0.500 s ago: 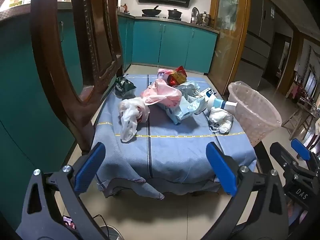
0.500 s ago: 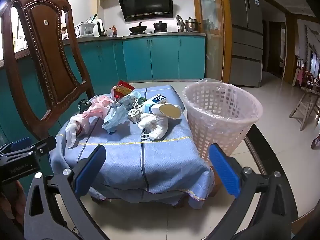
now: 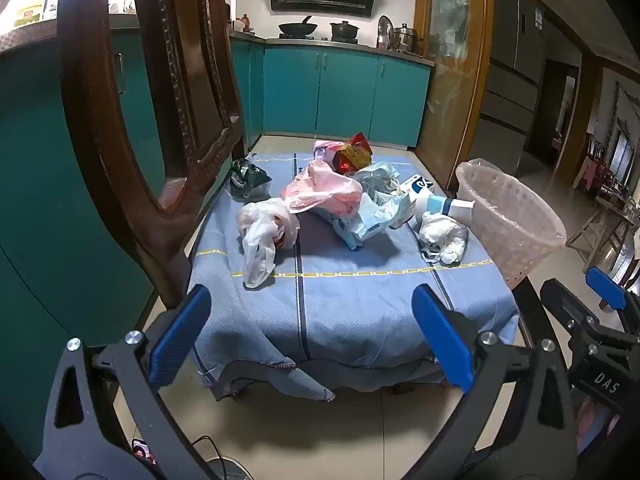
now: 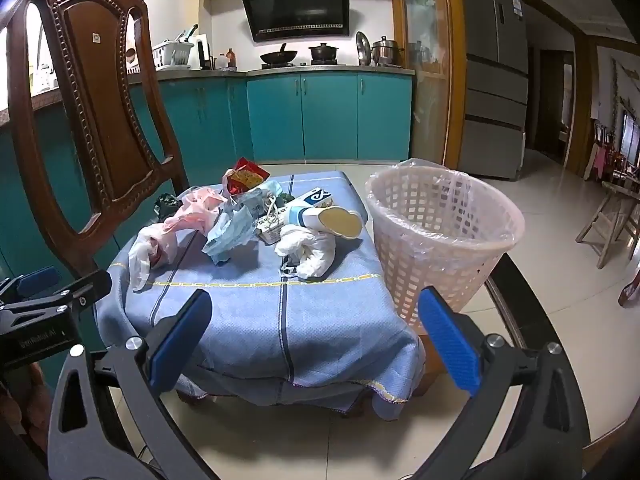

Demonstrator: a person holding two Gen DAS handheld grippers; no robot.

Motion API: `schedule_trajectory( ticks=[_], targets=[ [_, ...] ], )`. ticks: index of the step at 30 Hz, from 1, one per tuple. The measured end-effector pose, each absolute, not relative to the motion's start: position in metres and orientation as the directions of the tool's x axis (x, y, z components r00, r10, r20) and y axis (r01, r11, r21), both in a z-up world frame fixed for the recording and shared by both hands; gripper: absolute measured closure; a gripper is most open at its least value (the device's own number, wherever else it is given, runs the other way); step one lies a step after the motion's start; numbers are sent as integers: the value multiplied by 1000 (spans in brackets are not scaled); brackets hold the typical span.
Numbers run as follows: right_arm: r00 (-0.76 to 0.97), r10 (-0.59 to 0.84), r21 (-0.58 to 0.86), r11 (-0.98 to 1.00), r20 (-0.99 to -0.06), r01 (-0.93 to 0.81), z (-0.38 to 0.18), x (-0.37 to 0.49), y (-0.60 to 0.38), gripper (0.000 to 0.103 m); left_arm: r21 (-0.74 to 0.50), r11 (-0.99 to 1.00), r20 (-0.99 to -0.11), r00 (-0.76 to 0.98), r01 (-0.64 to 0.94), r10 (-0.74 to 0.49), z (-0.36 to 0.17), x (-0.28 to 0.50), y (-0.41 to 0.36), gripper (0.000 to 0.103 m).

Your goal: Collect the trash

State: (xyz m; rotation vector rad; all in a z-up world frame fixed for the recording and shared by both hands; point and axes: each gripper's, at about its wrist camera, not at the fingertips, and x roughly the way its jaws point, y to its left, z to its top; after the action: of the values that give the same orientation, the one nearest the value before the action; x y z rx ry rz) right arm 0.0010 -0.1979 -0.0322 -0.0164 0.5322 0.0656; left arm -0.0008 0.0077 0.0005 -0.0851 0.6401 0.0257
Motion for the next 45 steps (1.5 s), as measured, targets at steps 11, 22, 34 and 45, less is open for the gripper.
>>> schedule_trajectory(
  ticks=[11,22,34,45],
  targets=[
    [858,56,0,998,-511,-65,-33,2,-197,3,-67,997,-596,803,-49,0,-2,-2,-1,3],
    [853,67,11,997,-517,-71,-35,2,-198,3,-65,997,-599,801,-47,-1,-4,-3,-3,3],
    [853,70,21,997,-517,-69,-34,1,-199,3,-64,997,-609,793,-51,1,-5,-3,-4,3],
    [852,71,23,997,-518,-69,-34,2,-199,3,-63,997,-613,790,-45,-3,-5,-2,-3,3]
  ],
)
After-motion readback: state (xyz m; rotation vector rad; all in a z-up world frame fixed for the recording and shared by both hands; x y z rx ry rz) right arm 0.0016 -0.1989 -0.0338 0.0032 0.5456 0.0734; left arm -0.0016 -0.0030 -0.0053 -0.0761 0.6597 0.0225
